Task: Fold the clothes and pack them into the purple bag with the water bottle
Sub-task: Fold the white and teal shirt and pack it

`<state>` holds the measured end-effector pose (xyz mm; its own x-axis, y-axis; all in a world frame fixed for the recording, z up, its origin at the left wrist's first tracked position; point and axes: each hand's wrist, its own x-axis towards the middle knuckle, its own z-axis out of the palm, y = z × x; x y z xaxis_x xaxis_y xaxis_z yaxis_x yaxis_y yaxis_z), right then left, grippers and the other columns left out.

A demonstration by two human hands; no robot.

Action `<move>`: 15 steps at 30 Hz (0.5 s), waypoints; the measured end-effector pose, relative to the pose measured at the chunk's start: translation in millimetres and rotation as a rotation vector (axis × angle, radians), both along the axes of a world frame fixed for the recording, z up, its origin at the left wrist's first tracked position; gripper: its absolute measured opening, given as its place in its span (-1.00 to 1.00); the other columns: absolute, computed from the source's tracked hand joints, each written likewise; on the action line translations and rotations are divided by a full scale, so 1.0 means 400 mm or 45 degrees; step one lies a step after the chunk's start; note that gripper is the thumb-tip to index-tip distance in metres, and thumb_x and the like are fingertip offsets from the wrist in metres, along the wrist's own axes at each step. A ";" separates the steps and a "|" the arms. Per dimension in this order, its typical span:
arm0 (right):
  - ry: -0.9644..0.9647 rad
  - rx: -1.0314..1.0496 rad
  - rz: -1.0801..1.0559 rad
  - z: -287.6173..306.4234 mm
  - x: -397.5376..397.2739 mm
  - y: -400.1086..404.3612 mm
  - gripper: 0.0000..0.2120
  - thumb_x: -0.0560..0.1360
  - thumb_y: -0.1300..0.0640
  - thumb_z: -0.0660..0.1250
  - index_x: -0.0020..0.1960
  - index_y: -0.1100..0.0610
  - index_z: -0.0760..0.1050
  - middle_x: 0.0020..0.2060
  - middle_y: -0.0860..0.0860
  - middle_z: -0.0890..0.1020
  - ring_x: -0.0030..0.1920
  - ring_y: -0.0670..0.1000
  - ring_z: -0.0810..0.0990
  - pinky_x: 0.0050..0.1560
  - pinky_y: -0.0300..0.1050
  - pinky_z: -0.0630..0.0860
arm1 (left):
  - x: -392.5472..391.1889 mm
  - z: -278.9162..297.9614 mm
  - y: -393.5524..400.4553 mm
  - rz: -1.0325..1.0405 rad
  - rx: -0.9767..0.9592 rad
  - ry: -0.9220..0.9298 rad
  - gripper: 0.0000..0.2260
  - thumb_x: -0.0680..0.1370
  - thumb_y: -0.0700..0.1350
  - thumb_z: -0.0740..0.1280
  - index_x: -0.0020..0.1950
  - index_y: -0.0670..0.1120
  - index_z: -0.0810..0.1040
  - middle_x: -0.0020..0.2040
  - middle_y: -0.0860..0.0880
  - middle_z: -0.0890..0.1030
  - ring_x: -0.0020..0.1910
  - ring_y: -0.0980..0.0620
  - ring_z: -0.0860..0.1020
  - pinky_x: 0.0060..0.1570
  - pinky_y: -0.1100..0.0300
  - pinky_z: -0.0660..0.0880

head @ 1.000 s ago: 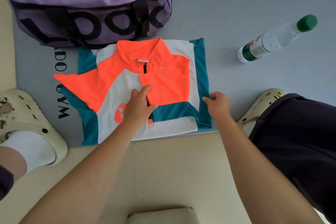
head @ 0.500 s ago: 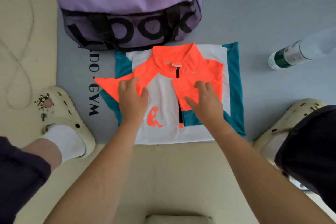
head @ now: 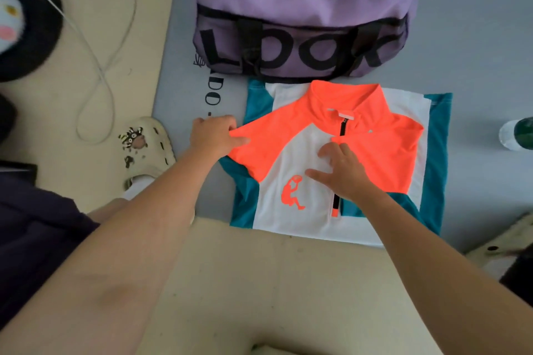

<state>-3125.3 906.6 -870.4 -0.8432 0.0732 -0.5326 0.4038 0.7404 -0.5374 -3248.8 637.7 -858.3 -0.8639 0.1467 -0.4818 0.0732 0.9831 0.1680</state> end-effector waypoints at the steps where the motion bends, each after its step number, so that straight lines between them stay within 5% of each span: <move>1: -0.009 0.001 0.001 -0.001 -0.006 -0.001 -0.51 0.35 -0.15 0.50 0.14 0.07 0.45 0.07 0.03 0.44 0.10 0.13 0.51 0.19 0.16 0.43 | 0.002 0.004 -0.010 0.004 0.039 -0.030 -0.72 0.45 0.23 0.38 -0.08 0.03 0.55 -0.16 0.07 0.60 -0.10 -0.02 0.55 0.06 0.07 0.28; 6: -0.040 0.013 -0.008 0.000 -0.012 -0.001 -0.57 0.38 -0.11 0.49 0.11 0.09 0.46 0.05 0.03 0.44 0.11 0.13 0.50 0.22 0.13 0.41 | 0.012 0.017 -0.045 0.107 0.316 -0.109 -0.80 0.48 0.04 0.44 -0.01 -0.05 0.70 -0.11 -0.04 0.57 -0.04 -0.07 0.56 -0.03 0.10 0.46; 9: -0.048 -0.002 -0.025 0.005 -0.016 -0.002 -0.59 0.39 -0.11 0.48 0.10 0.08 0.46 0.03 0.00 0.41 0.11 0.12 0.49 0.23 0.12 0.40 | 0.019 0.041 -0.051 0.034 0.189 -0.174 -0.76 0.44 0.11 0.47 -0.20 -0.05 0.62 -0.05 -0.09 0.43 -0.11 -0.05 0.48 -0.05 0.07 0.46; 13: -0.046 -0.020 -0.033 0.008 -0.017 0.000 -0.62 0.41 -0.10 0.46 0.09 0.08 0.46 0.01 -0.04 0.40 0.10 0.10 0.49 0.22 0.09 0.41 | 0.025 0.095 -0.055 -0.095 -0.027 -0.420 -0.66 0.41 0.04 0.44 -0.42 -0.06 0.38 -0.26 -0.11 0.47 -0.39 -0.04 0.47 -0.38 0.19 0.35; 15: -0.053 -0.029 -0.027 0.009 -0.021 0.002 -0.64 0.43 -0.09 0.45 0.09 0.08 0.46 0.02 -0.03 0.40 0.10 0.07 0.48 0.22 0.05 0.41 | 0.033 0.121 -0.047 -0.167 -0.127 -0.406 -0.70 0.46 0.05 0.36 -0.39 -0.08 0.44 -0.25 -0.07 0.49 -0.29 -0.04 0.53 -0.32 0.18 0.38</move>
<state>-3133.7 907.4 -866.7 -0.8185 0.0787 -0.5690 0.4419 0.7193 -0.5361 -3235.7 618.9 -809.9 -0.6450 0.1850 -0.7414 0.1591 0.9815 0.1065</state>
